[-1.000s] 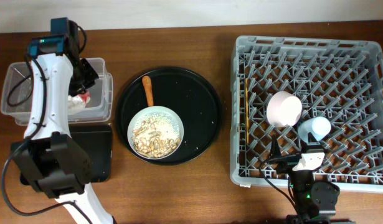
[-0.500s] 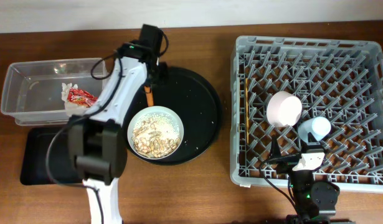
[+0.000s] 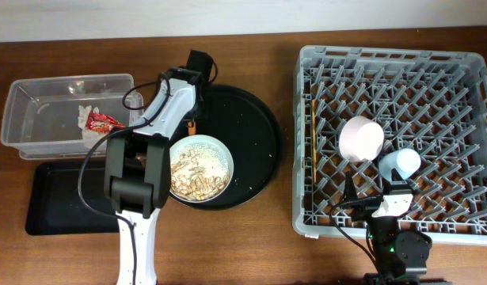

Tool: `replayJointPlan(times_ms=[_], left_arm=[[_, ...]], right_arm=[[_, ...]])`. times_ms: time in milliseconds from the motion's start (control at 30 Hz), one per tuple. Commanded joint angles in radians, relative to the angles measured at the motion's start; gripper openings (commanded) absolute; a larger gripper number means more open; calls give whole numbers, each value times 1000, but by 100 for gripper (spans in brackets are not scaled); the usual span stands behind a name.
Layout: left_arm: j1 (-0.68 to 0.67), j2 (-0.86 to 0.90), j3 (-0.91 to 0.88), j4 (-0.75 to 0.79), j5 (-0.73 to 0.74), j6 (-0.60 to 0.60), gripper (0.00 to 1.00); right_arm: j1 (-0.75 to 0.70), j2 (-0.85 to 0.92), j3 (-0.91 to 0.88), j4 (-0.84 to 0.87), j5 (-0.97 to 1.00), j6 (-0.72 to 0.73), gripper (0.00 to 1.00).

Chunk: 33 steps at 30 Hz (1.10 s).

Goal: Sort waste into correct bins and load items into the dishwasher rack
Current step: 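Grasp the carrot with the left gripper and place it on the black tray, then grasp the white bowl with the left gripper and tip scraps onto the black tray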

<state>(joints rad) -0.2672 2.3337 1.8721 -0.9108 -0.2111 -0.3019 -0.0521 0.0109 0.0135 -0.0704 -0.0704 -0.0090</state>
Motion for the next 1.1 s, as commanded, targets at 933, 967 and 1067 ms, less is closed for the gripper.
replayJointPlan(times_ms=[933,967,1067], left_arm=[[608,-793,-822,-10,193,-268,67],[608,-793,-792,-41,259,-228,67],[525,-811,-697,-71,447,-74,62]], right_arm=[[-7,-5,-8,0,-5,-6,98],[-7,-5,-8,0,-5,-6,98],[-7,-5,-8,0,-5,-6,98]])
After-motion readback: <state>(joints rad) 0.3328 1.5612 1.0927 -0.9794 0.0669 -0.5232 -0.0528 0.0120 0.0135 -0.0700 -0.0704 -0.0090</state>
